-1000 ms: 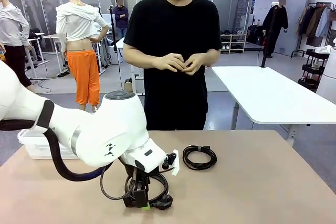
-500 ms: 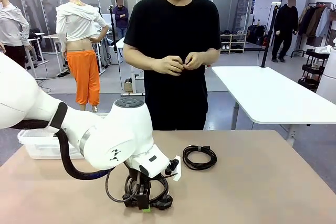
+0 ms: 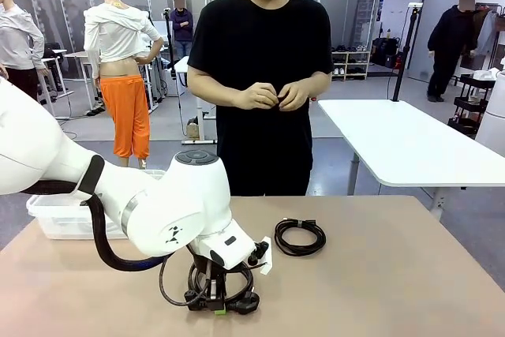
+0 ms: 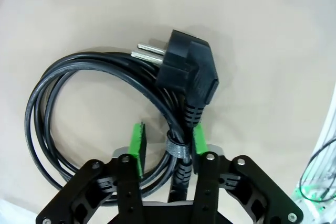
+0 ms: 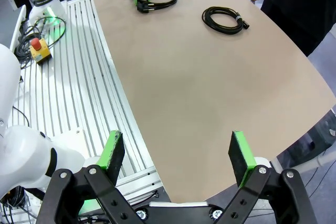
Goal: Organize and store the cables.
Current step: Place the Power Cable into the Organizing box.
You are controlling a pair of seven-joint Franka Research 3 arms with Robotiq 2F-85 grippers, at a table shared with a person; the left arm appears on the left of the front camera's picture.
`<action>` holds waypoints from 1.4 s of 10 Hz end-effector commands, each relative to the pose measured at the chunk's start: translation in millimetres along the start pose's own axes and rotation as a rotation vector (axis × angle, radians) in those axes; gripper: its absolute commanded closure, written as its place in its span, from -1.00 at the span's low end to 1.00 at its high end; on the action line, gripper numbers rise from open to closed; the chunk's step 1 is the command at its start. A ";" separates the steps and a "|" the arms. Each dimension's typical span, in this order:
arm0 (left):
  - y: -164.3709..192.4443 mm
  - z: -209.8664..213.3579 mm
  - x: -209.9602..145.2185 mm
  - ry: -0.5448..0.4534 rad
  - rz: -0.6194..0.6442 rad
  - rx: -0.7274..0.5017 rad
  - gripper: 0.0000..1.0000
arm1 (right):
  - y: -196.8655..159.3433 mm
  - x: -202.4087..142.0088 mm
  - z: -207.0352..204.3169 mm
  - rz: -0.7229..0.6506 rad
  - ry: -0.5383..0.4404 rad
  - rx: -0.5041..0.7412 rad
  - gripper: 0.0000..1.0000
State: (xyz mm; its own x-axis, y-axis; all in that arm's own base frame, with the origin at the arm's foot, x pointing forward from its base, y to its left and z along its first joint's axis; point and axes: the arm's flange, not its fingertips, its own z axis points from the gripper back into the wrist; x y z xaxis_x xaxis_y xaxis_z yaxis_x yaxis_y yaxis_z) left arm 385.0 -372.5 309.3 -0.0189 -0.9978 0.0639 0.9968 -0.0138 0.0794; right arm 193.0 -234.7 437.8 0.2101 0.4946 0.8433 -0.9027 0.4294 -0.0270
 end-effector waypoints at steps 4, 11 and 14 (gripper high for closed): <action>-1.0 27.3 -8.4 -0.004 -0.006 0.020 1.00 | 0.6 -0.6 1.3 0.017 -0.012 -0.001 -1.00; -17.4 151.7 -31.7 -0.070 -0.122 0.088 1.00 | 0.6 -0.6 1.3 0.017 -0.012 -0.001 -1.00; -9.7 142.0 -22.6 -0.053 -0.098 0.097 1.00 | 0.6 -0.6 1.3 0.017 -0.012 -0.001 -1.00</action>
State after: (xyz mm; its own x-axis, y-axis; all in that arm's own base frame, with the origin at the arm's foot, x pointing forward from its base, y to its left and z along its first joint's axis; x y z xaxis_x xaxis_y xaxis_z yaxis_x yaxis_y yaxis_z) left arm 363.0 -338.5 449.2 -0.1281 -0.9869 0.0981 0.9792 -0.1102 0.1702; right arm 192.8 -235.1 437.1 0.2124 0.4934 0.8435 -0.9024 0.4301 -0.0243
